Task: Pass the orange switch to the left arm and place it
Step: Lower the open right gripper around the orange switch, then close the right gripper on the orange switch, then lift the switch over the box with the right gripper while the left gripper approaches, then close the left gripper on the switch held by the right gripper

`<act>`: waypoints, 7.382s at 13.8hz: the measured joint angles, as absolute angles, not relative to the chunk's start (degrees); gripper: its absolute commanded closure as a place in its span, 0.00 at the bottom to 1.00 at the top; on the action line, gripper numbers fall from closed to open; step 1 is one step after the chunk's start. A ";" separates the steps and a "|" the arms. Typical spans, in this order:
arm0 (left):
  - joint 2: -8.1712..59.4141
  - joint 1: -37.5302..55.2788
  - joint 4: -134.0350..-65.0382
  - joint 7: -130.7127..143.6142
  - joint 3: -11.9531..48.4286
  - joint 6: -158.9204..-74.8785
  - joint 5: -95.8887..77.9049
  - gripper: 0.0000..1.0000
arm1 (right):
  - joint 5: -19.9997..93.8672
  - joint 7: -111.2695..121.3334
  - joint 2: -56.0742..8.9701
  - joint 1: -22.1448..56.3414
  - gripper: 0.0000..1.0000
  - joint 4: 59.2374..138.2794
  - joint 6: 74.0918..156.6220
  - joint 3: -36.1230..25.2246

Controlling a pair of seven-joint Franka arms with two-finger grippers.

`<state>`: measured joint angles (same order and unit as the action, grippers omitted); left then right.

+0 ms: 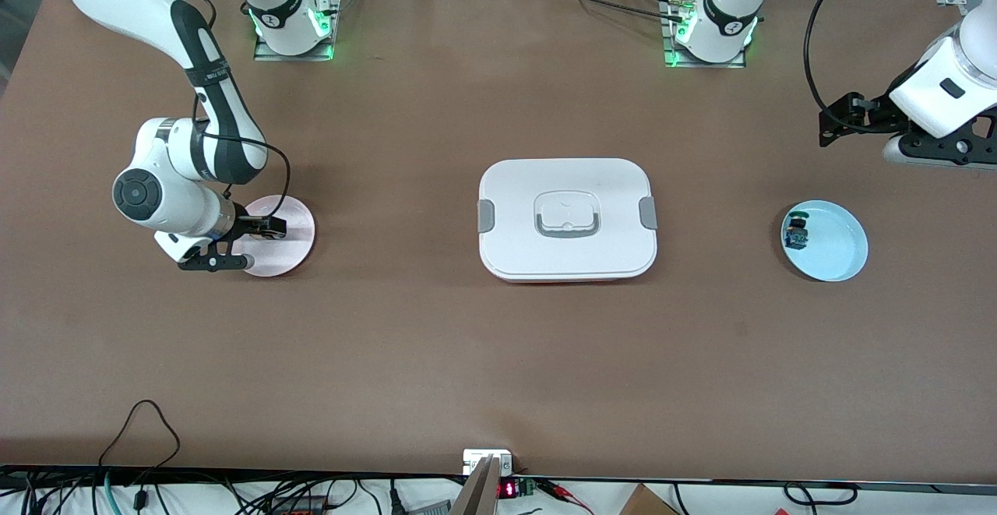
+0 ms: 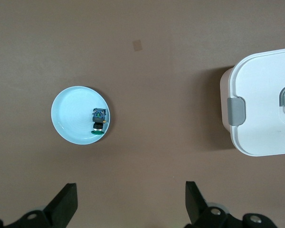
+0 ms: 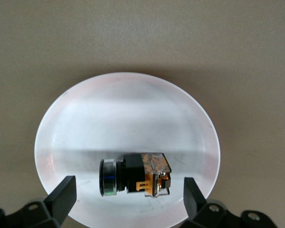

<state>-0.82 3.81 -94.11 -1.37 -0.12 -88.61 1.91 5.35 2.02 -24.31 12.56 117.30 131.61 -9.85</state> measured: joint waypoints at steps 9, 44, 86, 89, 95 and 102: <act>-0.82 3.78 -94.11 -1.37 -0.12 -88.61 1.91 0.00 | 10.44 6.15 -24.62 9.98 0.00 117.88 131.65 -7.89; -0.82 3.75 -94.11 -1.37 -0.18 -88.50 1.91 0.00 | 13.28 9.72 -28.29 8.24 0.75 117.98 134.40 -7.12; 14.08 -4.13 -99.89 -2.89 2.98 -75.31 -73.55 0.00 | 69.99 74.82 -13.35 22.30 0.99 96.32 120.22 9.53; 14.11 -3.76 -103.12 -6.84 9.87 -84.94 -81.39 0.00 | 82.79 85.50 -15.34 25.28 0.99 96.33 121.60 9.55; 14.09 -3.49 -106.41 -12.20 16.98 -92.87 -87.53 0.00 | 96.69 98.68 -18.06 28.08 0.99 96.34 121.63 9.56; 11.99 -3.52 -107.12 -12.49 21.29 -95.62 -87.96 0.10 | 99.06 99.37 -18.40 29.17 0.99 96.33 121.66 9.49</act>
